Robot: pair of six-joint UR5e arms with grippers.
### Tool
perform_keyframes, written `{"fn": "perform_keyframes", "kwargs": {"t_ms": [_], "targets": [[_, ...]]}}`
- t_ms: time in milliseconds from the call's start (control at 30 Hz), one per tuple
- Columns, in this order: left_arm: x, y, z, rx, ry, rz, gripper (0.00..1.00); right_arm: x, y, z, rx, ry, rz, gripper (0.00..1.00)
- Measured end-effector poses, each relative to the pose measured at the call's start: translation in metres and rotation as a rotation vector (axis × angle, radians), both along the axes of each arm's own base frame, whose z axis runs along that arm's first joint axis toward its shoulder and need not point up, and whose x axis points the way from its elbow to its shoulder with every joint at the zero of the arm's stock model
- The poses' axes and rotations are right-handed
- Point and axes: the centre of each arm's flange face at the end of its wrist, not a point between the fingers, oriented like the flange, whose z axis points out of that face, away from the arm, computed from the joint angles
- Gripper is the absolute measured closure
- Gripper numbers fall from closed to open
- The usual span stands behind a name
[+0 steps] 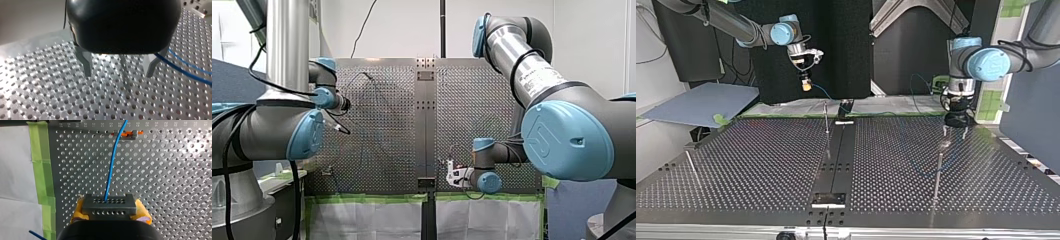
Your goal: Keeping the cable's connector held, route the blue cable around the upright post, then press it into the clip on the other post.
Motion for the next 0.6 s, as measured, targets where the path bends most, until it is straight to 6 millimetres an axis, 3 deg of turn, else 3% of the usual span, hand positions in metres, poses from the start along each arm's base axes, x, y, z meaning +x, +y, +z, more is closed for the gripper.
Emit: {"fn": "perform_keyframes", "kwargs": {"t_ms": [400, 600], "targets": [[0.031, -0.001, -0.009, 0.054, 0.090, -0.002, 0.00, 0.000, 0.000, 0.000, -0.001, 0.000, 0.001, 1.00], [0.048, 0.001, 0.003, 0.056, 0.084, -0.004, 0.00, 0.000, 0.000, 0.000, -0.001, 0.001, 0.001, 1.00]]}}
